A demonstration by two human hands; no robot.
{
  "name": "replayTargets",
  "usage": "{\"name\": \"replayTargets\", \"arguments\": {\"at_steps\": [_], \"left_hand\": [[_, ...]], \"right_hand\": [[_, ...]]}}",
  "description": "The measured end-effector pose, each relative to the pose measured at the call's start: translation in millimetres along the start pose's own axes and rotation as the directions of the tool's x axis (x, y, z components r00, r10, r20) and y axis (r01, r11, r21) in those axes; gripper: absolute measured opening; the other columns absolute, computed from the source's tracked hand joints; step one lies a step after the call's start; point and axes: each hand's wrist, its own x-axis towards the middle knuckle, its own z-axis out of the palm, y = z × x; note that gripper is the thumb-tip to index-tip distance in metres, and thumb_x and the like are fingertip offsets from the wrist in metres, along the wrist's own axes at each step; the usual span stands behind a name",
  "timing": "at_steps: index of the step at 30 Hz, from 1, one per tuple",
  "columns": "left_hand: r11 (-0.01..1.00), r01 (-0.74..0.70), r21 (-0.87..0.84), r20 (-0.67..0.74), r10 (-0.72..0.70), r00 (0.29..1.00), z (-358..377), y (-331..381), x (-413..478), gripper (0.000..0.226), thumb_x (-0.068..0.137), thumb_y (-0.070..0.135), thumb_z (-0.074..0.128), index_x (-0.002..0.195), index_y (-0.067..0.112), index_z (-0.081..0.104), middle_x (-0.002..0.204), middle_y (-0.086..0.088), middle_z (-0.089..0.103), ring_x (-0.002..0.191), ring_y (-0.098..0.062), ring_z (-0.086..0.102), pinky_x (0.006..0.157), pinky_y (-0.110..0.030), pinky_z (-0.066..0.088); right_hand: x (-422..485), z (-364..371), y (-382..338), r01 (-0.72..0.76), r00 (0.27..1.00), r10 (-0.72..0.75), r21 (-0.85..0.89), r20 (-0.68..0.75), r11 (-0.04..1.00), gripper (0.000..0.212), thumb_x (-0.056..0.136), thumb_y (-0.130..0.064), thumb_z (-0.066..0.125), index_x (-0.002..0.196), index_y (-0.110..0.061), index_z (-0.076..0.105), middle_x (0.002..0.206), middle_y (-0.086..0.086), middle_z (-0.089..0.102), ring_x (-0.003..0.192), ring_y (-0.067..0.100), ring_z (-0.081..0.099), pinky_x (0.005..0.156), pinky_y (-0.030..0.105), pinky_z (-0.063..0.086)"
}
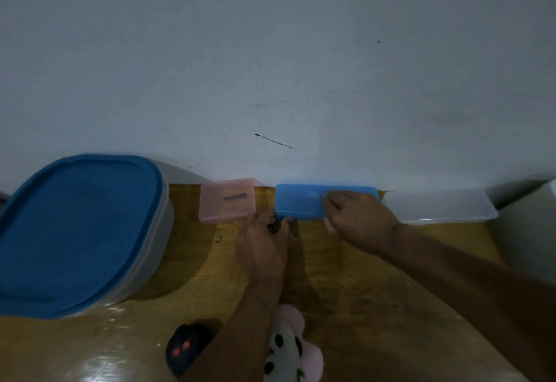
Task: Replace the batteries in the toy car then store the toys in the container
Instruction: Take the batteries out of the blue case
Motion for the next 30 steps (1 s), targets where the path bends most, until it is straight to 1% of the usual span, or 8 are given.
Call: {"name": "replayTargets", "arguments": {"at_steps": [5,8,10,16,20,26,28,30], "left_hand": [[1.000,-0.017,-0.015,0.093,0.018,0.996,-9,5,-7,0.027,0.088,0.036,0.067,0.108,0.019,0.070,0.102,-0.002,0.066,0.095,-0.019,0.061,0.073,-0.024,0.039],[0.999,-0.024,-0.027,0.121,0.027,0.992,-16,9,-9,0.024,0.091,0.035,0.064,0.098,0.013,0.069,0.092,-0.004,0.065,0.090,-0.022,0.062,0.068,-0.025,0.038],[0.998,0.005,-0.068,0.121,0.003,0.993,-20,13,-11,0.023,0.093,0.033,0.062,0.093,0.011,0.069,0.084,0.000,0.062,0.082,-0.015,0.058,0.067,-0.022,0.034],[0.992,0.097,-0.078,0.112,-0.088,0.990,-27,20,-13,0.029,0.094,0.035,0.061,0.106,0.011,0.071,0.095,-0.009,0.071,0.085,-0.018,0.062,0.056,-0.015,0.028],[0.965,0.234,-0.118,0.151,-0.215,0.965,-33,27,-13,0.031,0.088,0.034,0.068,0.109,0.011,0.072,0.100,-0.009,0.072,0.095,-0.023,0.066,0.068,-0.022,0.037],[0.877,0.449,-0.171,0.248,-0.403,0.881,-38,37,-1,0.029,0.085,0.022,0.071,0.113,0.014,0.067,0.111,-0.007,0.069,0.097,-0.020,0.062,0.072,-0.027,0.046],[0.846,0.496,-0.194,0.254,-0.445,0.859,-36,37,2,0.027,0.081,0.021,0.074,0.107,0.017,0.068,0.110,-0.009,0.071,0.101,-0.025,0.066,0.077,-0.029,0.052],[0.833,0.519,-0.192,0.262,-0.466,0.845,-36,36,3,0.027,0.079,0.019,0.075,0.105,0.017,0.067,0.109,-0.009,0.071,0.102,-0.027,0.066,0.076,-0.030,0.052]], "right_hand": [[-3,-16,0,-0.050,0.997,0.044,0.091,0.064,0.995,0.038,0.051,-0.019,0.086,0.079,0.000,0.069,0.072,0.014,0.067,0.058,0.034,0.066,0.041,0.036,0.054],[-1,-26,5,-0.050,0.993,0.033,0.141,0.117,0.989,0.029,0.056,-0.018,0.083,0.075,-0.002,0.067,0.068,0.014,0.066,0.054,0.033,0.064,0.043,0.033,0.051],[-1,-35,6,-0.029,0.988,0.000,0.181,0.156,0.983,0.024,0.062,-0.017,0.079,0.074,-0.001,0.065,0.068,0.015,0.066,0.052,0.034,0.063,0.044,0.033,0.050],[2,-57,11,-0.104,0.975,0.043,0.280,0.217,0.954,0.029,0.090,-0.028,0.052,0.101,-0.003,0.064,0.095,0.016,0.066,0.080,0.038,0.063,0.067,0.040,0.049],[4,-61,18,-0.159,0.980,0.118,0.282,0.158,0.946,0.025,0.092,-0.028,0.050,0.098,-0.008,0.065,0.091,0.012,0.065,0.080,0.033,0.062,0.063,0.039,0.050],[15,-68,17,-0.281,0.960,0.275,0.189,0.056,0.941,0.013,0.082,-0.013,0.070,0.074,-0.003,0.067,0.068,0.014,0.058,0.055,0.033,0.058,0.044,0.030,0.043],[19,-68,16,-0.305,0.952,0.300,0.225,0.057,0.925,0.010,0.085,-0.009,0.067,0.079,-0.001,0.066,0.069,0.017,0.060,0.056,0.035,0.059,0.044,0.033,0.044],[19,-65,17,-0.312,0.950,0.303,0.240,0.077,0.919,0.014,0.090,-0.009,0.060,0.098,0.001,0.066,0.082,0.020,0.063,0.070,0.038,0.061,0.052,0.038,0.047]]}}
